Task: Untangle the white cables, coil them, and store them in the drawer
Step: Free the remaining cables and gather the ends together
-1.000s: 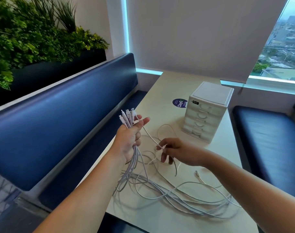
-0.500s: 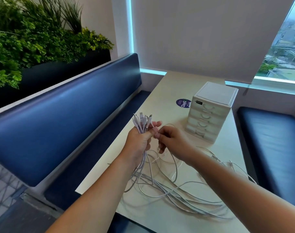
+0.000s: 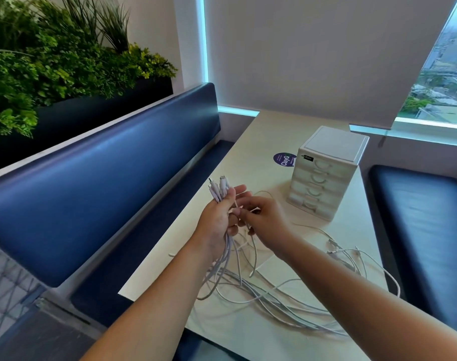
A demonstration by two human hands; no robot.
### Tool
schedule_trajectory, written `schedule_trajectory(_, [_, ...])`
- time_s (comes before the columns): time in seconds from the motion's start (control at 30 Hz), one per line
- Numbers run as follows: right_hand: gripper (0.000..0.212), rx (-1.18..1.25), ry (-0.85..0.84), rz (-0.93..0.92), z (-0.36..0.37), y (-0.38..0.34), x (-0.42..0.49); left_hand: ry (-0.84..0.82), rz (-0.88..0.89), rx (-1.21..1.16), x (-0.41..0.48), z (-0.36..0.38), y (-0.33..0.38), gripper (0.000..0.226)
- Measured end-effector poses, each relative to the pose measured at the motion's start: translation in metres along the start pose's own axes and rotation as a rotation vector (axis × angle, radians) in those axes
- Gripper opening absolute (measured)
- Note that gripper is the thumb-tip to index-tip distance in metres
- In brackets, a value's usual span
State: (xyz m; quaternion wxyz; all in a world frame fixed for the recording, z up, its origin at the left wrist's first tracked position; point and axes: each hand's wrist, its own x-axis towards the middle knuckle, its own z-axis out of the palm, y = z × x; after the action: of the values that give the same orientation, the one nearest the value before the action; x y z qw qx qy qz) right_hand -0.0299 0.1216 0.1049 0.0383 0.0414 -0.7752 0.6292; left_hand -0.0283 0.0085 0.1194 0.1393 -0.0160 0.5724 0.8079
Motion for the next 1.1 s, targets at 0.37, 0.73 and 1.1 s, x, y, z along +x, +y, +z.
schedule_trajectory(0.37, [0.016, -0.028, 0.093, -0.033, 0.005, 0.003, 0.002, 0.071, 0.149, 0.167, -0.001, 0.002, 0.0, 0.023])
schedule_trajectory(0.73, [0.026, -0.048, -0.115, 0.039, 0.004, 0.015, -0.003, 0.147, 0.22, 0.107, 0.005, 0.002, -0.003, 0.023])
schedule_trajectory(1.1, [0.038, 0.027, -0.217, 0.038, 0.006, 0.015, -0.019, 0.157, 0.327, 0.016, 0.003, 0.009, -0.014, 0.022])
